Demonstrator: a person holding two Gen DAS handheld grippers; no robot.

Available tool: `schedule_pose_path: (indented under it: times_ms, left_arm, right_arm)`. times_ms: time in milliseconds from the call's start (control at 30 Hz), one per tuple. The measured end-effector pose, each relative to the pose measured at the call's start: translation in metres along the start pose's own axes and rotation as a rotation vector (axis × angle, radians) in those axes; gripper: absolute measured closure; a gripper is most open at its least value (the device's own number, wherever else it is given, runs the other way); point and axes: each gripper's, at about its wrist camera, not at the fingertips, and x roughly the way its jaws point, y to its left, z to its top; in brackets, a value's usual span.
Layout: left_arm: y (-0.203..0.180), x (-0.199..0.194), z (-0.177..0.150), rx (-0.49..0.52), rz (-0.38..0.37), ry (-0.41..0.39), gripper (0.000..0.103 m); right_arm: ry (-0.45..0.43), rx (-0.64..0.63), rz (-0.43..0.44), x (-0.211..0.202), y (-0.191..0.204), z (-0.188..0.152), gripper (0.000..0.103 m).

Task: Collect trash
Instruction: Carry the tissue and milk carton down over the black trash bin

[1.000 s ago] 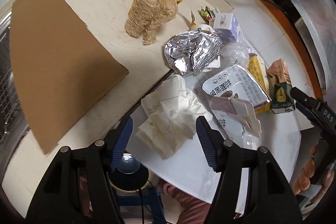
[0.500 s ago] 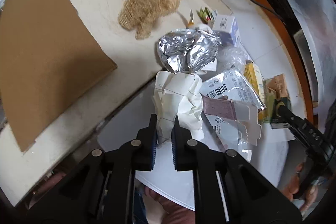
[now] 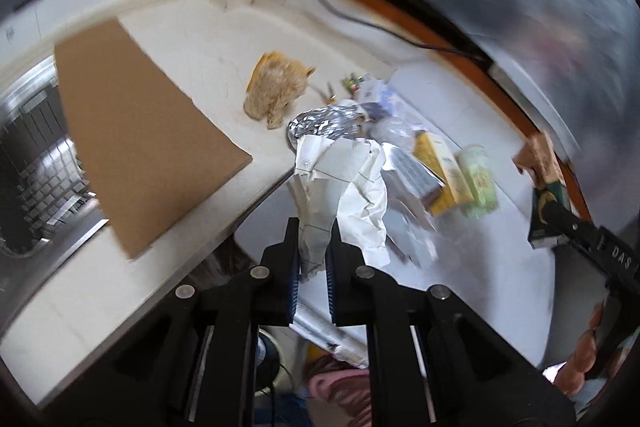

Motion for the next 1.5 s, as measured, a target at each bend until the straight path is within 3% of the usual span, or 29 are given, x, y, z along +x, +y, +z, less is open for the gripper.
schedule_pose_path:
  times_ms: [300, 567, 733, 1067, 1300, 1500]
  left_arm:
    - [-0.011, -0.099, -0.068, 0.099, -0.026, -0.084, 0.094]
    - [-0.003, -0.126, -0.139, 0.148, 0.021, -0.115, 0.094]
    - [0.015, -0.115, -0.187, 0.135, 0.064, -0.086, 0.094]
    - [0.058, -0.072, -0.259, 0.103, 0.174, 0.026, 0.094]
    - [0.093, -0.016, -0.301, 0.077, 0.208, 0.137, 0.094]
    - [0.12, 0.051, -0.339, 0.059, 0.181, 0.235, 0.094]
  right_arm:
    - [-0.003, -0.058, 0.117, -0.073, 0.042, -0.082, 0.066]
    - [0.056, -0.126, 0.164, -0.09, 0.076, -0.174, 0.066]
    - [0.111, -0.188, 0.14, -0.076, 0.094, -0.236, 0.066]
    - [0.264, -0.203, 0.124, 0.0, 0.087, -0.325, 0.066]
    - [0.425, -0.186, 0.111, 0.077, 0.071, -0.373, 0.066]
    - [0.526, -0.195, 0.074, 0.147, 0.057, -0.41, 0.066]
